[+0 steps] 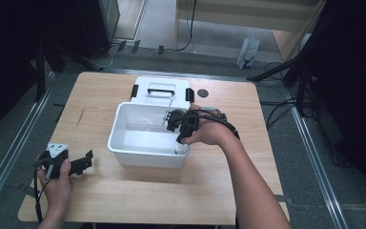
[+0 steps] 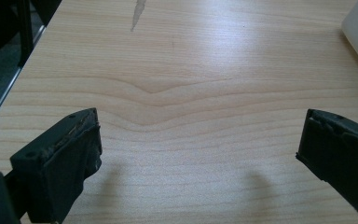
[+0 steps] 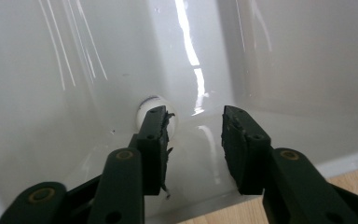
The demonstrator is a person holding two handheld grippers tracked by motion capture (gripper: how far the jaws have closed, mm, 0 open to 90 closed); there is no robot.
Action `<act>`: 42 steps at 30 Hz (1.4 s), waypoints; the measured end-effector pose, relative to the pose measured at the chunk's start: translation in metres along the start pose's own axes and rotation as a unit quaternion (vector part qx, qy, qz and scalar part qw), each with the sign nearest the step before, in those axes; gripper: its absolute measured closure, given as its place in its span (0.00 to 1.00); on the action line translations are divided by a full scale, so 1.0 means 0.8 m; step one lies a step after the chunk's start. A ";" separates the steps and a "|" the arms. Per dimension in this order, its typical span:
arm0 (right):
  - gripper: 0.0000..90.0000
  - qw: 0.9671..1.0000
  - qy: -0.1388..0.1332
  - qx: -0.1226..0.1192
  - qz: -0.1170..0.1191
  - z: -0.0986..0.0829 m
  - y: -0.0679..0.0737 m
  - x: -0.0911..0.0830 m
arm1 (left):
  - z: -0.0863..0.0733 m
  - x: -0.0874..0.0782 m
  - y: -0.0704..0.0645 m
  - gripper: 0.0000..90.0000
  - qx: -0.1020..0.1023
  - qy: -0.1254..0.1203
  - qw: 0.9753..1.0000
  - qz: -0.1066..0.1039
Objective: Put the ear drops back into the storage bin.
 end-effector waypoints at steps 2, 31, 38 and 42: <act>0.62 1.000 -0.005 0.002 -0.005 0.000 0.001 -0.006 | 0.000 0.000 0.000 0.00 0.000 0.000 1.000 0.000; 0.31 0.994 -0.021 0.094 -0.053 -0.062 0.006 -0.054 | 0.000 0.000 0.000 0.00 -0.001 0.003 1.000 -0.001; 0.15 0.992 0.001 0.120 -0.040 -0.089 0.019 -0.042 | 0.000 0.000 0.000 0.00 -0.001 0.002 1.000 -0.001; 0.00 0.990 0.004 0.137 -0.037 -0.105 0.026 -0.034 | 0.000 0.000 0.000 0.00 0.001 0.002 1.000 0.000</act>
Point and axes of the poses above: each handheld gripper's, and its own axes: x roughly forward along the jaws, z roughly out of its top, y roughly to its left, the point moved 5 cm from there along x, roughly forward along the jaws, and after that the axes turned 15 degrees about -x, right-handed, at the moved point
